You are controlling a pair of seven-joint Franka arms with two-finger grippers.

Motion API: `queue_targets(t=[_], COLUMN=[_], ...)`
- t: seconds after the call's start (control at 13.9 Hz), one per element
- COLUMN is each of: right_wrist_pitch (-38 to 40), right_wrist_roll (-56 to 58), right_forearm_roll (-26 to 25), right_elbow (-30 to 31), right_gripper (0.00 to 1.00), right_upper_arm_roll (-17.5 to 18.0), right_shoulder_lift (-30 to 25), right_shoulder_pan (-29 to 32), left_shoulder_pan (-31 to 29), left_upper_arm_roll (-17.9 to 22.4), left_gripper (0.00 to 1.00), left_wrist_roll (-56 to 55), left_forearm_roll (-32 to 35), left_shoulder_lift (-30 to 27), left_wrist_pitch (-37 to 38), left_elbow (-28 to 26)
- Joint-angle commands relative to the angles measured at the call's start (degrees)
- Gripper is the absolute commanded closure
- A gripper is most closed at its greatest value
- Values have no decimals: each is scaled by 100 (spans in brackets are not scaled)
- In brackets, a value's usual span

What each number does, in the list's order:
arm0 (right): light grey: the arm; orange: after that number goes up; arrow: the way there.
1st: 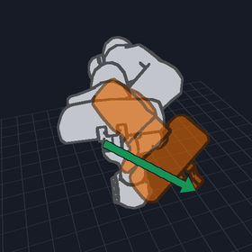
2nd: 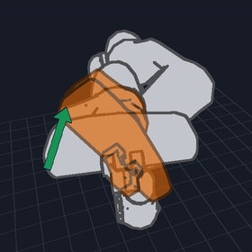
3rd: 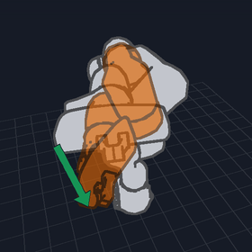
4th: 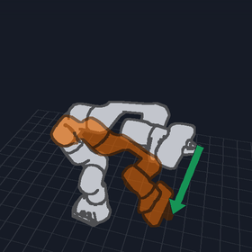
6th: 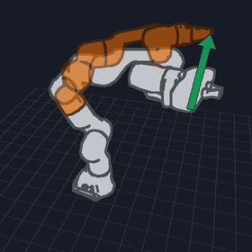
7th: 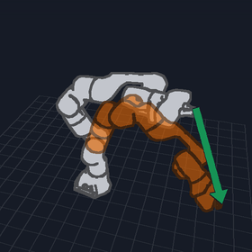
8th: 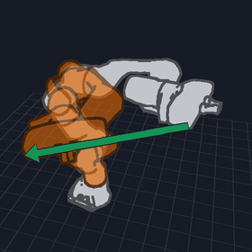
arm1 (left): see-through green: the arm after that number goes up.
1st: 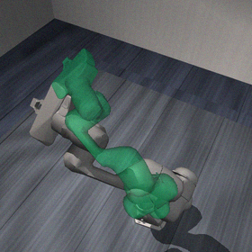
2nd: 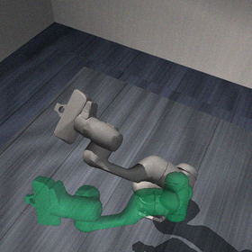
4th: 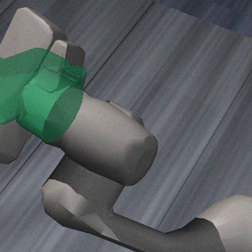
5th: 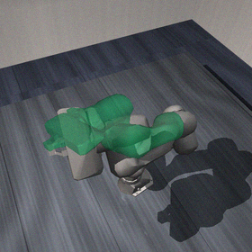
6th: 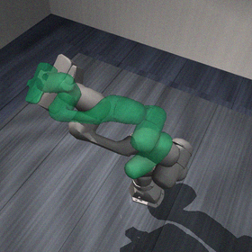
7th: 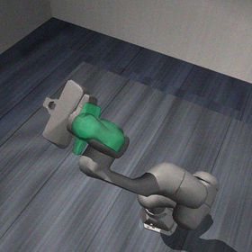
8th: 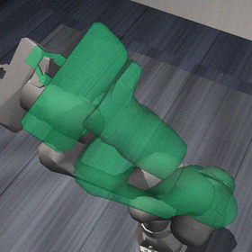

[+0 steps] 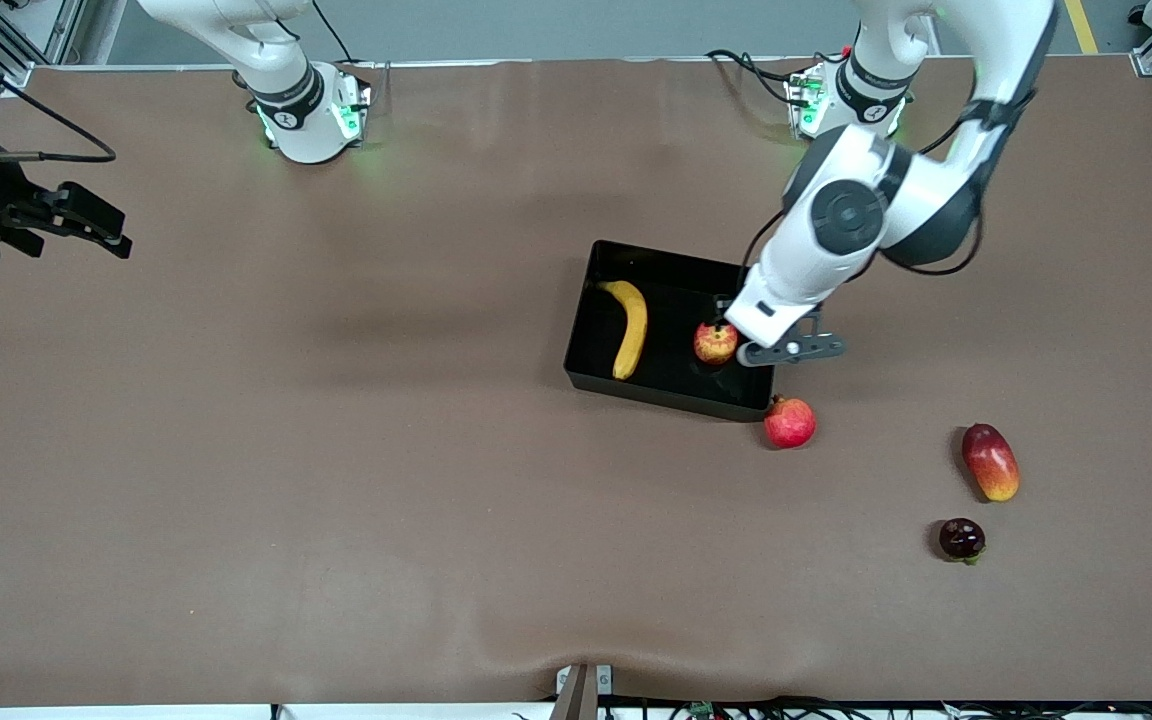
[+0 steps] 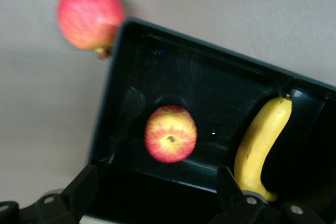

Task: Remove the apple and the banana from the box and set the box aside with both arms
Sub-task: 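Reach the left gripper down into the black box toward the apple, then grasp the red-yellow apple with the left gripper and lift it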

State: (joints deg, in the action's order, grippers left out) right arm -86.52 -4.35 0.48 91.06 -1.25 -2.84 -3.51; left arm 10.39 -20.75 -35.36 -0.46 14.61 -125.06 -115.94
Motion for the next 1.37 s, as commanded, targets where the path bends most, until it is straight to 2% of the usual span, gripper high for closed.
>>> queue_targets(t=[0.0, 0.22, 0.79, 0.94, 1.01, 1.08, 1.15, 1.22, 1.3], right_wrist_pitch=[38, 30, 30, 65, 56, 39, 30, 38, 39], right_wrist_roll=[-66, -66, -84, -75, -58, -57, -57, -57, -57], right_forearm_roll=[-100, -100, -100, -100, -100, -100, -100, -100, -100], right_elbow=[-26, -26, -26, -18, -26, -26, -26, -26, -18], right_gripper=[0, 0, 0, 0, 0, 0, 0, 0, 0], right_upper_arm_roll=[11, 11, 11, 11, 11, 11, 11, 11, 11], right_shoulder_lift=[-6, -6, 3, 3, 3, 12, 12, 12, 20], right_shoulder_pan=[-18, -27, -36, -36, -19, -10, -27, -27, -18], left_shoulder_pan=[16, 59, 60, 60, 60, 68, 68, 68, 77], left_upper_arm_roll=[1, 1, 1, 1, 1, -8, -8, -8, -8], left_gripper=[0, 0, 0, 21, 37, 55, 85, 100, 100], left_wrist_roll=[-85, -94, -375, -384, -384, -384, -384, -384, -384], left_forearm_roll=[133, 282, 890, 890, 890, 890, 890, 890, 890], left_shoulder_lift=[129, 498, 1096, 1123, 1140, 1175, 1176, 1158, 1141], left_wrist_pitch=[-763, -1283, -1530, -1530, -1530, -1530, -1522, -1495, -1478], left_elbow=[-480, -605, -570, -561, -561, -552, -535, -517, -508])
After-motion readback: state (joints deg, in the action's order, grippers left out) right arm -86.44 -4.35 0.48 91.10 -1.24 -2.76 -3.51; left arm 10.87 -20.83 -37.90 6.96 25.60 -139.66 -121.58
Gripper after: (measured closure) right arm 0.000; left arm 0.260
